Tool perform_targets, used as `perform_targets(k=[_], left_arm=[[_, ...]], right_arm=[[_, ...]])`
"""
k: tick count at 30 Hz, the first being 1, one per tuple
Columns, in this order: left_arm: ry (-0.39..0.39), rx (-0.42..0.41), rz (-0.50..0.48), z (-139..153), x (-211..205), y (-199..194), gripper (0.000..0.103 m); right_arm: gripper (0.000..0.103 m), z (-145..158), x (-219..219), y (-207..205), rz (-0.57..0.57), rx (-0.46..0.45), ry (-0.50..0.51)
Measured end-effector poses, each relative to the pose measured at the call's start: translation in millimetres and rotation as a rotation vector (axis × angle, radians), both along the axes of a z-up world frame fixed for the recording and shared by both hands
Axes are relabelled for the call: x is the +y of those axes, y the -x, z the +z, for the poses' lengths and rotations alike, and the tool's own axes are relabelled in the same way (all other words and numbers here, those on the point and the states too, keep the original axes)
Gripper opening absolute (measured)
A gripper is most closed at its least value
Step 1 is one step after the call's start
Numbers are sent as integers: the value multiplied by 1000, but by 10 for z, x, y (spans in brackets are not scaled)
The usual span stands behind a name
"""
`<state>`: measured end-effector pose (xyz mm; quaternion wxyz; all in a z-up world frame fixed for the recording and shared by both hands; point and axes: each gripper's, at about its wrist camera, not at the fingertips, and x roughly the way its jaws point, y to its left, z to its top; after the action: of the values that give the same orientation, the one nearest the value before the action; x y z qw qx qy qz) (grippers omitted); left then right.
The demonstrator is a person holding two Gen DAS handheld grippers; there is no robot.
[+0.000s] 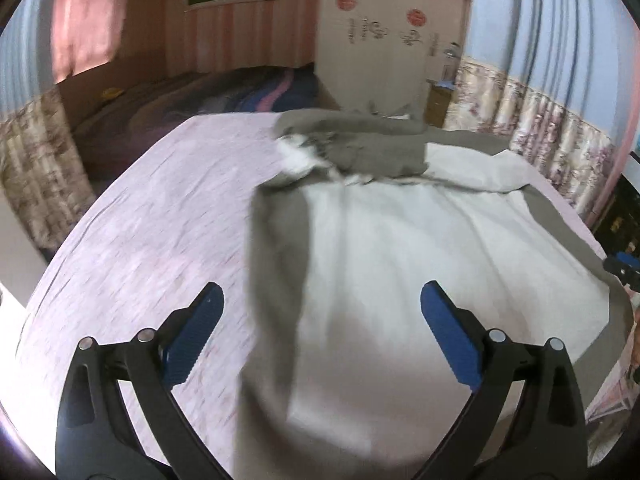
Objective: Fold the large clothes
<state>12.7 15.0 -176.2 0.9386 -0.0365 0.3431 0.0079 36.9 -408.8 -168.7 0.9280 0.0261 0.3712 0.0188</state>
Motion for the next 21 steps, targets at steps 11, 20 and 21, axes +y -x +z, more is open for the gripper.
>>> perform_targets(k=[11,20,21], left_arm=[[-97,-24,22,-335,77,927,98],[-73,18,-12,-540,82,840,98],[-58,30,-28,-566,60,792,97]], right_arm=[[100,-99,-501,703,-9,-19,53],[99,-326,-514,748,34,-1,-19],[97,-356,-493,746,38,3,-21]])
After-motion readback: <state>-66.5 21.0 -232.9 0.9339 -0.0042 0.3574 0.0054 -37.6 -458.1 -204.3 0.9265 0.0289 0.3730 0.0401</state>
